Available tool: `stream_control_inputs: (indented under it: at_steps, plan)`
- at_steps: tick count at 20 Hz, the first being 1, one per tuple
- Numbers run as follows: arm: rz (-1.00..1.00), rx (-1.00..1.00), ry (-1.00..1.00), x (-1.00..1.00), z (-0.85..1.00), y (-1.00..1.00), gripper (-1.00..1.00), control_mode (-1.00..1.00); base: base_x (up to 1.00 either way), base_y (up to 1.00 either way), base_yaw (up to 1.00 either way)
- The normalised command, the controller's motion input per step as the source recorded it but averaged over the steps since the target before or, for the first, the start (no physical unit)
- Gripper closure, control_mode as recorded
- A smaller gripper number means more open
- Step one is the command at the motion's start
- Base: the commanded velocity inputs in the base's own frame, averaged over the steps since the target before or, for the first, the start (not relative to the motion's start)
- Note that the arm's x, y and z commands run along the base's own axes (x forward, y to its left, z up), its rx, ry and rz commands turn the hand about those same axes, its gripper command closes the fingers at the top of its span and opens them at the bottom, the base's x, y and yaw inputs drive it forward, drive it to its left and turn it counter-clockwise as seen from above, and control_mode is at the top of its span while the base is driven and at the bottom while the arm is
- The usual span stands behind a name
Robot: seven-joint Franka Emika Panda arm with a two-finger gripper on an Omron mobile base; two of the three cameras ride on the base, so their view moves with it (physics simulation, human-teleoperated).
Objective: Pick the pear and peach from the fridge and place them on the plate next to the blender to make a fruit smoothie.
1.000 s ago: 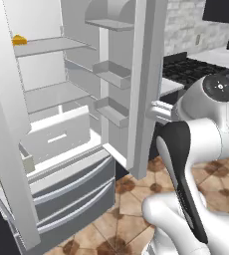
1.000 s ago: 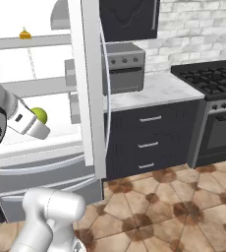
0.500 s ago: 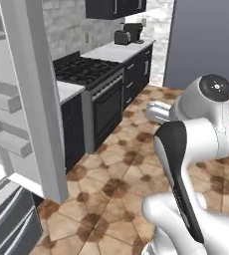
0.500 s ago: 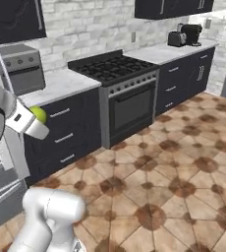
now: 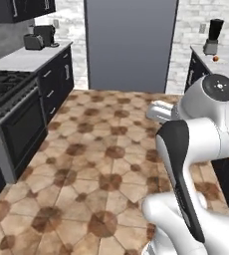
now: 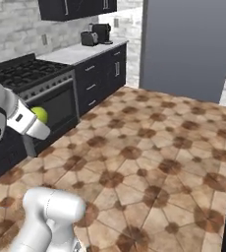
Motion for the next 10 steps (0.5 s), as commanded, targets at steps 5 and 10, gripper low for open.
stream_control_inputs:
  at_steps: [5,10]
  plan:
    - [0.00,0.00,0.00,0.00,0.00,0.00,1.00,1.00,1.00,-0.25,-0.37]
    - [0.00,0.00,0.00,0.00,0.00,0.00,1.00,1.00,1.00,-0.07,-0.32]
